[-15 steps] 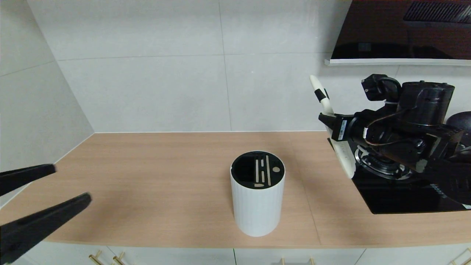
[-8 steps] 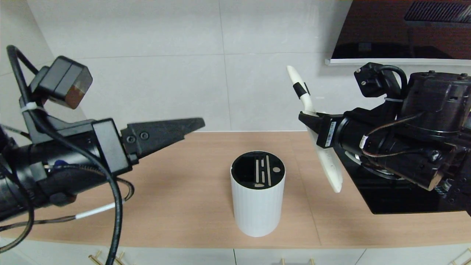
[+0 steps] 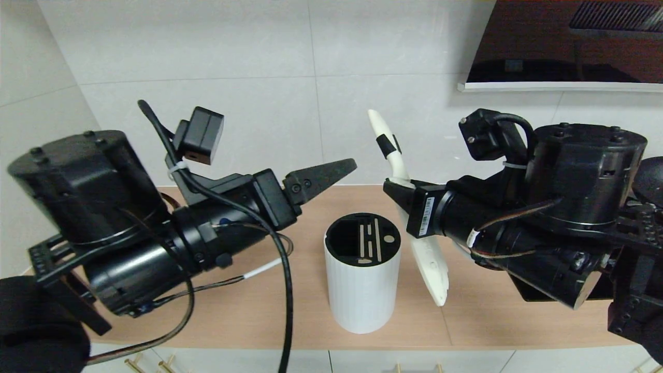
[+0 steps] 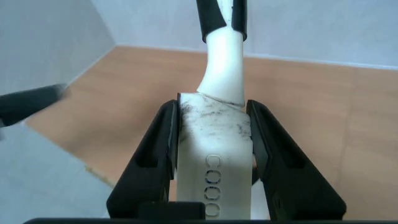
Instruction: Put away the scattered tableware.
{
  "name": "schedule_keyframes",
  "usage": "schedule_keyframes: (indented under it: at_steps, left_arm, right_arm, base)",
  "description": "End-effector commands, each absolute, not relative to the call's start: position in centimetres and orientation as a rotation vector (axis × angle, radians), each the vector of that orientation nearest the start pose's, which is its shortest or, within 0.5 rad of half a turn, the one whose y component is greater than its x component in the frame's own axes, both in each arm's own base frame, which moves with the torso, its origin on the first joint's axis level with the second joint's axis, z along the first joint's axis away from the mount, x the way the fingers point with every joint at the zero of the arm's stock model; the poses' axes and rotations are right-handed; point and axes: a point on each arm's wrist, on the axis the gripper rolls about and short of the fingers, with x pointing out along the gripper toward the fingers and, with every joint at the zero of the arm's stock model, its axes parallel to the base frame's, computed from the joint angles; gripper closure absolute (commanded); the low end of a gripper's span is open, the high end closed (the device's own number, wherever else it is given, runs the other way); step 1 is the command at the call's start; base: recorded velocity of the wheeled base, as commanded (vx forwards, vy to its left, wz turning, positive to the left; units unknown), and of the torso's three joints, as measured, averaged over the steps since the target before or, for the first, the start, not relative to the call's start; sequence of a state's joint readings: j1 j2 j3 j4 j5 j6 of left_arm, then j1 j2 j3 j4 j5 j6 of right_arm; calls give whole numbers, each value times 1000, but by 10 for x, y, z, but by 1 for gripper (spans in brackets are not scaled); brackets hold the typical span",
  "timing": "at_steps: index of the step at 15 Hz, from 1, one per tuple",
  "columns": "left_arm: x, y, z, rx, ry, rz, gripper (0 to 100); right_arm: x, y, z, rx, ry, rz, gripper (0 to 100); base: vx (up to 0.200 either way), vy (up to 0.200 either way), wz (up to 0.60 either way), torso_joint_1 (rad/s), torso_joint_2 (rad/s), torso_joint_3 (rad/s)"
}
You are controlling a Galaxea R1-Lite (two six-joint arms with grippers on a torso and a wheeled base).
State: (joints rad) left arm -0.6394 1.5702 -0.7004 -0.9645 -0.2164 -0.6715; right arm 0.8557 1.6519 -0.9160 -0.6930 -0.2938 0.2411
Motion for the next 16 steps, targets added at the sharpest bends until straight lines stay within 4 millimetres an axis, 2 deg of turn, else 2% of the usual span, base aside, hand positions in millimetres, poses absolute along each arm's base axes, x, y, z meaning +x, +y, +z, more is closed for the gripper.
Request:
schedule_keyframes:
  at_steps: [1, 3, 8, 16]
  left_arm:
    - [224, -192, 199, -635, 257, -853, 0]
    - [223, -196, 198, -633, 261, -867, 0]
    - [222, -196, 200, -639, 237, -875, 0]
    - [223, -197, 199, -638, 239, -875, 0]
  right_arm:
    - [204, 231, 229, 202, 117, 568, 100]
    - [202, 232, 229, 201, 119, 572, 100]
    - [182, 244, 215, 161, 165, 646, 100]
    - [169, 247, 207, 137, 192, 687, 100]
  base:
    - [0, 0, 0, 0, 0, 0]
    - [0, 0, 0, 0, 0, 0]
    - [0, 0, 0, 0, 0, 0]
    - [0, 0, 0, 0, 0, 0]
